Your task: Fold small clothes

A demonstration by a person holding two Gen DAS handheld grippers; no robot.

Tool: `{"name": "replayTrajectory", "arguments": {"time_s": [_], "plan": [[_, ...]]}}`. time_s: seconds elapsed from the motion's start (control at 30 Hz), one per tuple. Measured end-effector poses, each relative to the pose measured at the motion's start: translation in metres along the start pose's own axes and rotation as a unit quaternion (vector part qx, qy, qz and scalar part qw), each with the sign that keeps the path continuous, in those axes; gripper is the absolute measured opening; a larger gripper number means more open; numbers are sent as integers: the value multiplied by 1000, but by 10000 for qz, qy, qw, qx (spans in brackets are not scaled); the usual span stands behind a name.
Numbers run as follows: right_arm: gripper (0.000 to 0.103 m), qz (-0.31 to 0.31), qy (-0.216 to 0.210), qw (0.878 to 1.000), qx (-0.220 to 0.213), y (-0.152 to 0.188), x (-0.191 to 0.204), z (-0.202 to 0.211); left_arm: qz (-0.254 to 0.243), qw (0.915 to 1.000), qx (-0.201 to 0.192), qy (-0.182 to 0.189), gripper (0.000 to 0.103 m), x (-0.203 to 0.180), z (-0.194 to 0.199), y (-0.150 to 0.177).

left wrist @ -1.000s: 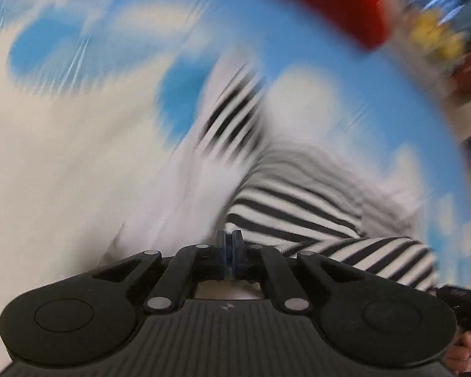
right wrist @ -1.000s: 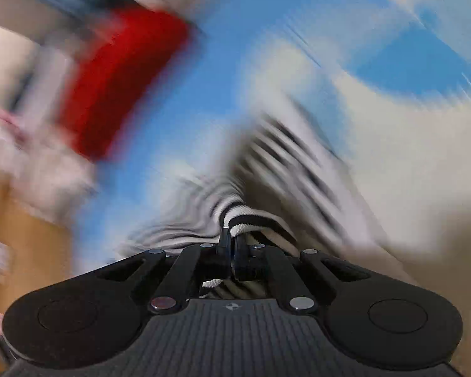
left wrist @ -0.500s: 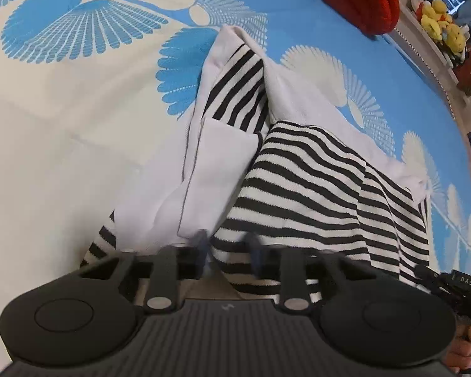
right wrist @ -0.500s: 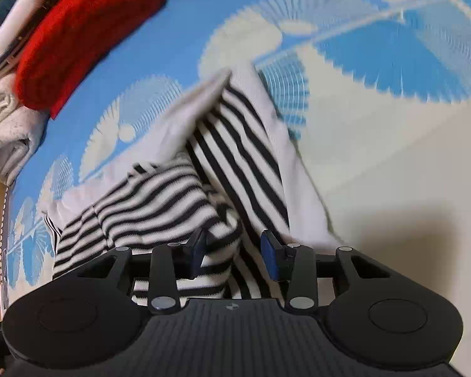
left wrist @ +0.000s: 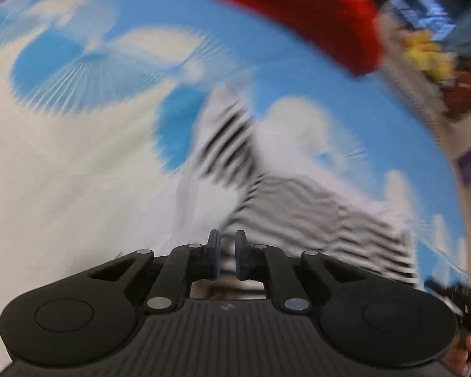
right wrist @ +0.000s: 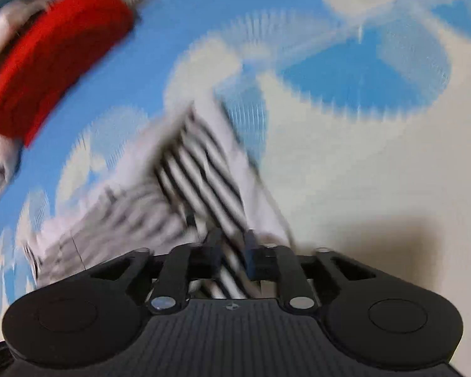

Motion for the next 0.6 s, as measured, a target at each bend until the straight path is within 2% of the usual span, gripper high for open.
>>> {"name": "replayTrajectory", "arguments": {"time_s": [0.03, 0.07, 0.13, 0.2, 0.23, 0.27, 0.3, 0.33, 0.37, 0.43, 0.53, 0.6], "plan": [[45, 17, -68, 9994, -340, -1, 4, 11, -139, 9997, -14, 208, 8, -6, 1, 1], [45, 78, -230, 9981, -566, -1, 8, 19, -214, 9993, 44, 302, 8, -9, -2, 3], [48, 352, -826, 9939, -638, 2, 21, 23, -302, 9987, 365, 198, 9, -9, -18, 13], [54, 518, -1499, 9873, -54, 12, 31, 8, -431, 9951, 854, -260, 13, -4, -40, 25], [54, 495, -1640, 9846, 340, 18, 32, -5, -512, 9911, 1101, -548, 14, 1, -51, 31], [54, 438, -1519, 9846, 747, 25, 32, -20, -567, 9888, 1213, -655, 14, 5, -56, 35], [51, 422, -1150, 9865, 1084, 33, 29, -33, -606, 9887, 1224, -620, 14, 5, -56, 37], [46, 441, -796, 9870, 1322, 40, 25, -43, -688, 9887, 1177, -622, 14, 4, -51, 35], [46, 397, -655, 9871, 1405, 43, 23, -47, -767, 9893, 1072, -625, 14, 1, -44, 33], [47, 315, -711, 9889, 1264, 36, 26, -35, -946, 9912, 759, -534, 14, -6, -24, 26], [49, 642, -736, 9932, 627, 22, 33, -3, -1146, 9929, 225, -238, 14, -16, 14, 24], [49, 821, -677, 9942, 174, 13, 38, 24, -1303, 9911, -212, -185, 14, -25, 35, 26]]}}
Point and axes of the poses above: each gripper's, at about its wrist camera, not at the fingertips, and z roughly against the way its jaws point, x to its left, y to its underside, the point moved 2 cm from there along -z, roughly the way its jaws point, and after that the axes turned 1 degree about z, right-handed, at the moved point
